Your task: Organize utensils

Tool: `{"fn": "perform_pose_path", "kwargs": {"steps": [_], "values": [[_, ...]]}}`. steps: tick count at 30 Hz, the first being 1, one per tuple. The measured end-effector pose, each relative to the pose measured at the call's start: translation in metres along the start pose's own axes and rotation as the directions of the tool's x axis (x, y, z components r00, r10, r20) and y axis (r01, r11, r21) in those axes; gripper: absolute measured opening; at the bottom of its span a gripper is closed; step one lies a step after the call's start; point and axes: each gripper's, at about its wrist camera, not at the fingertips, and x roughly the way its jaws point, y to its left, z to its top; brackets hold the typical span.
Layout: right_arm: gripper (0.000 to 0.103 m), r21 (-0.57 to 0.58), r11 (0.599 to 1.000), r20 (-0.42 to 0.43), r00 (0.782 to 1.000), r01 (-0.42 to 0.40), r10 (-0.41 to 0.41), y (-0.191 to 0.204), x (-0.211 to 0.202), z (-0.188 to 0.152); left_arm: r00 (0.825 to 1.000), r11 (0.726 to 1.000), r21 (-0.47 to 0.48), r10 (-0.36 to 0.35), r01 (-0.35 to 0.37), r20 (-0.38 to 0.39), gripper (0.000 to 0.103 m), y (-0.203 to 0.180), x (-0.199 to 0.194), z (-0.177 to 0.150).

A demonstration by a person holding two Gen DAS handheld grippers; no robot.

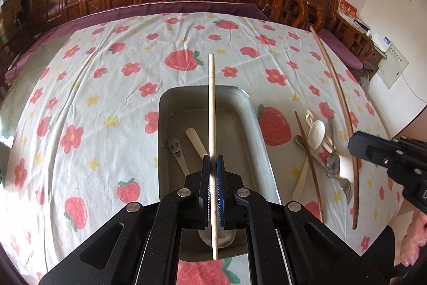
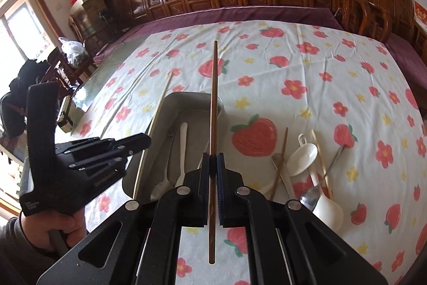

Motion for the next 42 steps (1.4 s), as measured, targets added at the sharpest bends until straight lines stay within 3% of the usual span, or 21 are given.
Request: {"fn": "perform_pose_path", "kwargs": {"steps": [9,26,42], "values": [[0.006,-0.018,0.999,0.001,1.0,-0.03,0.03,0.015,0.016,0.007,1.0,1.0,-0.009,0.009,-0.009,-0.001,0.004,0.008,0.004,-0.003],[0.006,-0.03,0.995,-0.047,0.995,-0.092,0.091,0.05,0.074,0.013,0.998,0.999,-0.04,-0.007,0.01,0.069,0.004,0.038,-0.041,-0.019],[0.007,-0.061,0.997,-0.082,0.996,-0.045,0.04,0.055,0.106,0.006,0.996,0.999,-0.026,0.029,-0.027,0.08,0.004,0.05,-0.053,-0.036]]}}
